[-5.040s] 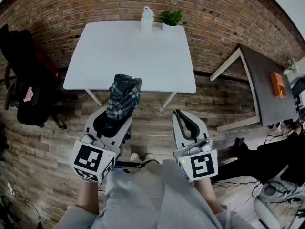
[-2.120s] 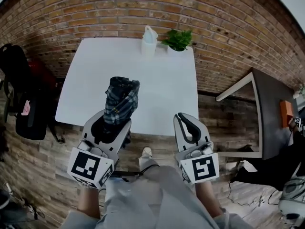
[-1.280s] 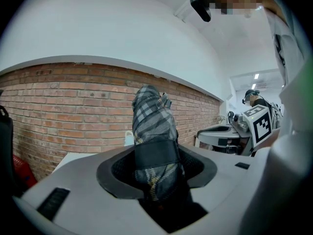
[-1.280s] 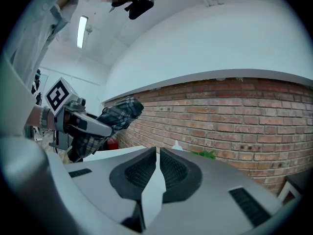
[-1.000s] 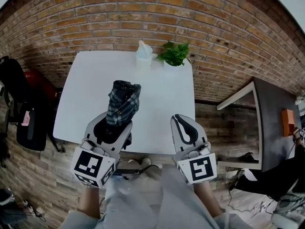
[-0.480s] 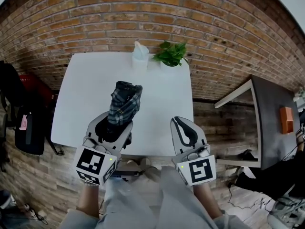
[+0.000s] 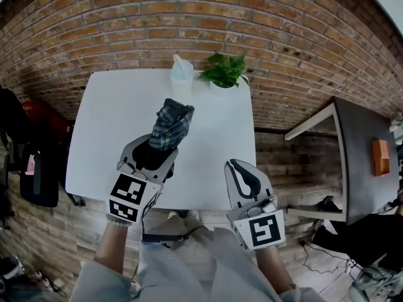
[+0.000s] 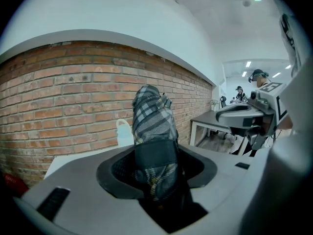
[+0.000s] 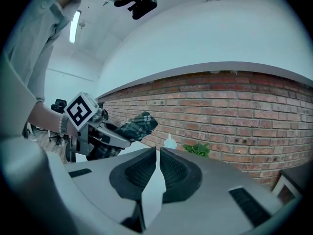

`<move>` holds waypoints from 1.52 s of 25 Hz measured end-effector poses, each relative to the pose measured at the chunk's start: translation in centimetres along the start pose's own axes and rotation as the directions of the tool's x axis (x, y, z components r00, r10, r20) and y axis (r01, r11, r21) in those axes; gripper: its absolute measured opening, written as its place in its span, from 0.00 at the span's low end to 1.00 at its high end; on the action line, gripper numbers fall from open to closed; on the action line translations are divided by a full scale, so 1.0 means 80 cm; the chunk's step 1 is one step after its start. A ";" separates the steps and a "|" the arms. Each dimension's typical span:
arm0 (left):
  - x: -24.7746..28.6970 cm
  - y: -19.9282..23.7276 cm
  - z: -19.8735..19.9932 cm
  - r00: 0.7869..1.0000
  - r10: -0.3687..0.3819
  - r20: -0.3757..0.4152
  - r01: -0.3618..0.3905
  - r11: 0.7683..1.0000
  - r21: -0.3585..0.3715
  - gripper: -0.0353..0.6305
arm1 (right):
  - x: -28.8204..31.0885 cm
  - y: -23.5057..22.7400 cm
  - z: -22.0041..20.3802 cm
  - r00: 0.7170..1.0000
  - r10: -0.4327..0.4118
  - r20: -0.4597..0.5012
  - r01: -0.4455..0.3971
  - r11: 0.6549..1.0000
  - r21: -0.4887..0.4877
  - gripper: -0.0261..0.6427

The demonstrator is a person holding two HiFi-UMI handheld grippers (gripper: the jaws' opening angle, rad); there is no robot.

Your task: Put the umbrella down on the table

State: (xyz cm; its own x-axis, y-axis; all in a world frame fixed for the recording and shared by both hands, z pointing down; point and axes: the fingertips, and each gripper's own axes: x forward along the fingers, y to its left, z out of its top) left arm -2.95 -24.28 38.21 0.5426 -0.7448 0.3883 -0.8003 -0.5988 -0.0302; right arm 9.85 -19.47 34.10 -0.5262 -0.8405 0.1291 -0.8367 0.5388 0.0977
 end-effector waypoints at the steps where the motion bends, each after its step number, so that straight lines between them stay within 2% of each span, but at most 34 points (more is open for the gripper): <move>1: 0.011 0.003 -0.003 1.000 -0.003 -0.014 0.003 1.000 0.007 0.41 | 0.000 -0.002 -0.002 1.000 0.000 -0.004 0.000 1.000 0.003 0.12; 6: 0.071 0.023 -0.031 0.995 -0.022 -0.098 0.027 0.998 0.048 0.41 | 0.006 -0.013 -0.018 1.000 -0.008 -0.026 0.009 1.000 0.013 0.12; 11: 0.135 0.044 -0.065 0.978 -0.036 -0.207 0.053 0.996 0.075 0.41 | 0.016 -0.023 -0.033 0.999 -0.008 -0.046 0.009 1.000 0.021 0.12; 15: 0.183 0.059 -0.080 0.961 -0.038 -0.273 0.076 0.989 0.129 0.41 | 0.025 -0.029 -0.044 0.998 -0.007 -0.058 0.009 1.000 0.029 0.12; 20: 0.242 0.077 -0.109 0.935 -0.054 -0.349 0.088 0.993 0.082 0.41 | 0.033 -0.038 -0.062 0.996 -0.015 -0.089 0.019 0.999 0.037 0.12; 25: 0.288 0.098 -0.145 0.900 -0.051 -0.432 0.080 0.996 0.050 0.41 | 0.042 -0.044 -0.077 0.993 -0.017 -0.116 0.022 0.999 0.047 0.12; 32: 0.318 0.106 -0.177 0.845 -0.034 -0.534 0.099 0.991 0.094 0.41 | 0.043 -0.046 -0.095 0.989 -0.018 -0.147 0.025 0.998 0.049 0.12; 35: 0.325 0.108 -0.187 0.837 -0.034 -0.547 0.107 0.989 0.101 0.42 | 0.044 -0.043 -0.102 0.988 -0.014 -0.157 0.022 0.999 0.050 0.12; 38: 0.327 0.110 -0.189 0.841 -0.043 -0.539 0.114 0.989 0.097 0.43 | 0.044 -0.042 -0.106 0.987 -0.016 -0.160 0.024 0.998 0.050 0.12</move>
State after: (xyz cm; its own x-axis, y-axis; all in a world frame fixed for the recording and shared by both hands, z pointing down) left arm 0.38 -44.60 62.00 0.3537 -0.4418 0.8244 -0.7049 -0.7053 -0.0756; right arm 12.09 -23.78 42.57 -0.4819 -0.8289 0.2841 -0.8555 0.5152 0.0518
